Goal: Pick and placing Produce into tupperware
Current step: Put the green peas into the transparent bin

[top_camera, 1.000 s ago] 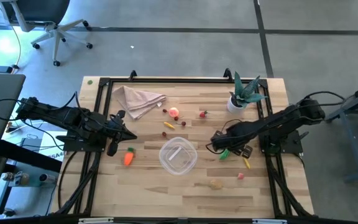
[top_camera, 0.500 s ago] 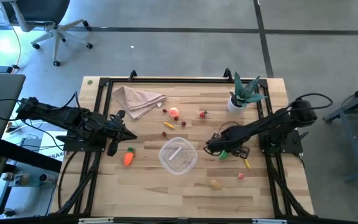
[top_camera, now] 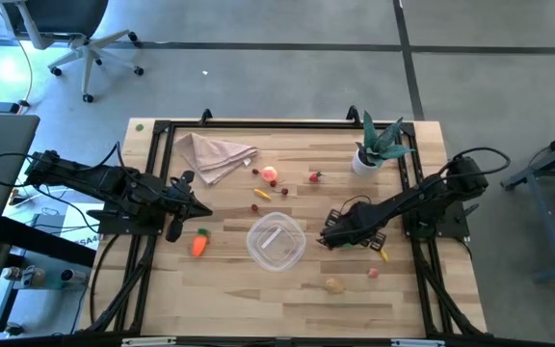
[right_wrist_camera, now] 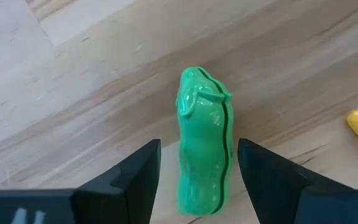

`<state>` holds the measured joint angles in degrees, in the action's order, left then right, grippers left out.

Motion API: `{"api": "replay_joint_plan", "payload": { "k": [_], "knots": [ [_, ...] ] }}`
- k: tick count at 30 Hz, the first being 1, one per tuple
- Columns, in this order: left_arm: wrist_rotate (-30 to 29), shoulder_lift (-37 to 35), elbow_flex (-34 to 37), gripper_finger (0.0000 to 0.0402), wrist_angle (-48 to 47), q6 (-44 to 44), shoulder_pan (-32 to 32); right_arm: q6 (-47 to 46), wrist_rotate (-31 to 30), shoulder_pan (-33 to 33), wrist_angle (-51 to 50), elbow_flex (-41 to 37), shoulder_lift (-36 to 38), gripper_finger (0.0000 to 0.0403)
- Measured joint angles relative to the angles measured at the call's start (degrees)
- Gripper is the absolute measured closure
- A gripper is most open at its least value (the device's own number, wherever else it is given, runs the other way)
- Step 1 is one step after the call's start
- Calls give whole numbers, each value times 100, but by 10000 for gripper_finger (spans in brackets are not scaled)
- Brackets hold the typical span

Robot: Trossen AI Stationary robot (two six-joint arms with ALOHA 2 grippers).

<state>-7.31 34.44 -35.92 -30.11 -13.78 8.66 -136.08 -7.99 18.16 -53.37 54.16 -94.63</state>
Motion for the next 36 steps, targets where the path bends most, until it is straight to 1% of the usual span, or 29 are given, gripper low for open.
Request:
{"api": "replay_joint_plan", "payload": {
  "k": [4,9,18,27,36],
  "knots": [
    [0,0,0,396,0,0,0,-186,75,41,383,-293,-19,196],
    [0,0,0,396,0,0,0,-171,221,41,817,-522,-8,196],
    [0,0,0,396,0,-2,0,-152,199,39,856,-541,-4,198],
    [0,0,0,396,0,-2,0,-150,217,41,851,-550,-8,226],
    [0,0,0,396,0,-1,-1,-150,217,41,853,-552,-13,242]
  ]
}}
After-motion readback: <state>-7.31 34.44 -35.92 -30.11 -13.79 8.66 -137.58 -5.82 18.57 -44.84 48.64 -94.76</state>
